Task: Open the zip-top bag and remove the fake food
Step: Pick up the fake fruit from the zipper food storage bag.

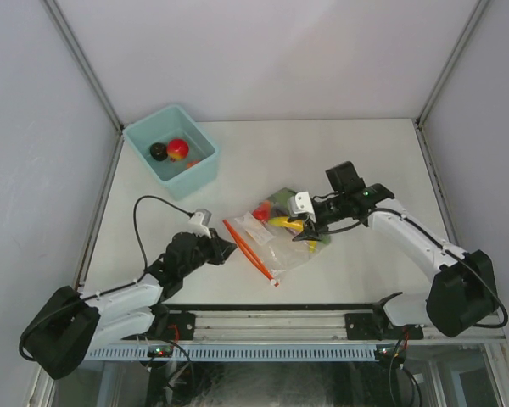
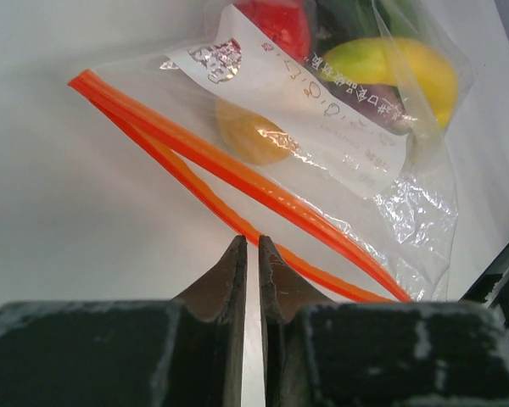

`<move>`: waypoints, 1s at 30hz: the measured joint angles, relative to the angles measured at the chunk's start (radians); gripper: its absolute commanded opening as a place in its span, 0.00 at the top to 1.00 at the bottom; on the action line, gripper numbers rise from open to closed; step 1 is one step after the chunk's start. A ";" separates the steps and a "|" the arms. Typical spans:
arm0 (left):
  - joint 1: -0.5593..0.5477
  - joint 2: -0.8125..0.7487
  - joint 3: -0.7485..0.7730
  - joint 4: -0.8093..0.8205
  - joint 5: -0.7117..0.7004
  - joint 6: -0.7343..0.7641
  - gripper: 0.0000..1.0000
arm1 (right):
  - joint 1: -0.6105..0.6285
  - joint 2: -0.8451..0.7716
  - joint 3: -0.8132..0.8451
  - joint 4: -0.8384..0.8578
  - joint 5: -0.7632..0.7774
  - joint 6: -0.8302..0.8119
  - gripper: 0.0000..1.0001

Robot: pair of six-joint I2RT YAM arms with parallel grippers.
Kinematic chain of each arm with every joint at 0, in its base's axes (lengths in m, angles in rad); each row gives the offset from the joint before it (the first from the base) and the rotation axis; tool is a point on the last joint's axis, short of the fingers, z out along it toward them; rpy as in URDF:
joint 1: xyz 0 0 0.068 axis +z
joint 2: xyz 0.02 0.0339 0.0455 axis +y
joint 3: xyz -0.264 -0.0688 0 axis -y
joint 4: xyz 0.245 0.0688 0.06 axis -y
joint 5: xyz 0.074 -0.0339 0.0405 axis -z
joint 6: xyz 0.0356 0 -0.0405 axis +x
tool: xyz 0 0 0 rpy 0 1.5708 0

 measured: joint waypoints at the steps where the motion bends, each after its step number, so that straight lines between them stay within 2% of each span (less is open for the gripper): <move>1: 0.000 0.016 -0.009 0.027 0.008 0.002 0.88 | 0.019 0.011 0.003 -0.009 0.008 -0.034 0.47; 10: 0.000 0.198 -0.060 0.315 0.050 0.016 0.89 | 0.143 0.237 0.207 -0.082 0.085 -0.240 0.48; 17: -0.002 0.353 -0.060 0.517 0.064 0.016 0.89 | 0.181 0.483 0.510 -0.224 0.124 -0.380 0.54; 21: -0.004 0.425 -0.059 0.602 0.068 0.018 0.88 | 0.195 0.612 0.624 -0.271 0.159 -0.396 0.56; 30: -0.004 0.536 -0.058 0.729 0.077 0.055 0.85 | 0.211 0.753 0.692 -0.306 0.254 -0.374 0.65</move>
